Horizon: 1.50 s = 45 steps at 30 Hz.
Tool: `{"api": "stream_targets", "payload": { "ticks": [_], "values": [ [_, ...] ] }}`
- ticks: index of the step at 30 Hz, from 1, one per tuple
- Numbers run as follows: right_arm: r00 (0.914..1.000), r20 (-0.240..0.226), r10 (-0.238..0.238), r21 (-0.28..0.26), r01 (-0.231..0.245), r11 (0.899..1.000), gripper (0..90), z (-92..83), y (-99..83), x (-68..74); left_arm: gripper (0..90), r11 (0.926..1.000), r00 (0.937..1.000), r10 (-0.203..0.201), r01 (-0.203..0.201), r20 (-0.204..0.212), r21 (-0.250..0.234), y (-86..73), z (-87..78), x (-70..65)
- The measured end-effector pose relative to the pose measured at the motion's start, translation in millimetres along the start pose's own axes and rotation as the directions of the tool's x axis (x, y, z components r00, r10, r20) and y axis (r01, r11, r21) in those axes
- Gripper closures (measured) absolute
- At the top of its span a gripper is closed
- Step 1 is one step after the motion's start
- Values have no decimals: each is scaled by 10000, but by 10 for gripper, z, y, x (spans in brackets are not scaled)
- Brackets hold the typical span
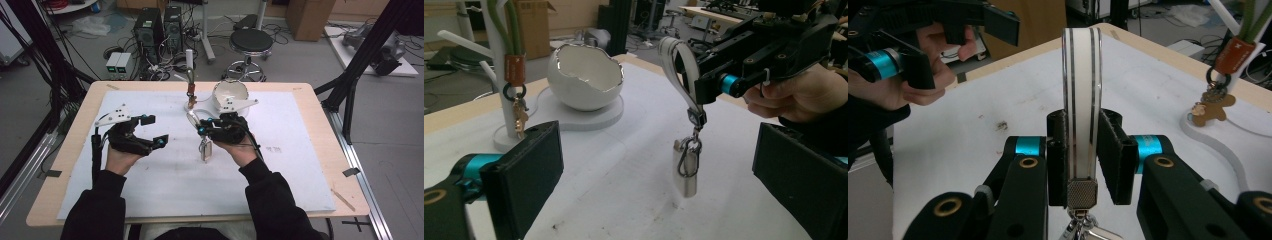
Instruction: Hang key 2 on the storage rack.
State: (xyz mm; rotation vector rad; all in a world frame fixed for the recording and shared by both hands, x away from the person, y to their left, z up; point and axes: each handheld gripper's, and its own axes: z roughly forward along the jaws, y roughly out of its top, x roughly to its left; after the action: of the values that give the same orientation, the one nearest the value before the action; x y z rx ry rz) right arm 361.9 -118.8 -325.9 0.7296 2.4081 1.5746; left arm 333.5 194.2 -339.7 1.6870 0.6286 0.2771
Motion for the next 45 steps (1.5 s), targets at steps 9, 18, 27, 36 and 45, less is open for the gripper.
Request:
{"api": "stream_targets", "payload": {
  "ticks": [9, 18, 27, 36, 45],
  "values": [
    [9991, -412, -131, -11, 130, 9999, 754, 135, 81, 96, 106, 9996, 9989, -99, 110, 462, -250, 82, 64, 11],
    [9962, -810, -304, 52, 309, 9995, 754, 273, 135, 205, 154, 9985, 9944, -352, 391, 993, -375, 76, 120, 44],
    [9939, -1025, -401, 71, 410, 9991, 754, 322, 147, 251, 299, 9923, 9834, -769, 916, 1645, -832, 76, 169, 93],
    [9925, -1158, -398, 4, 401, 9992, 754, 306, 151, 255, 437, 9925, 9782, -809, 967, 1910, -745, 67, 236, 103],
    [9920, -1182, -437, 28, 443, 9990, 753, 308, 150, 268, 629, 9925, 9827, -806, 946, 1667, -777, 88, 261, 90]
  ]
}}
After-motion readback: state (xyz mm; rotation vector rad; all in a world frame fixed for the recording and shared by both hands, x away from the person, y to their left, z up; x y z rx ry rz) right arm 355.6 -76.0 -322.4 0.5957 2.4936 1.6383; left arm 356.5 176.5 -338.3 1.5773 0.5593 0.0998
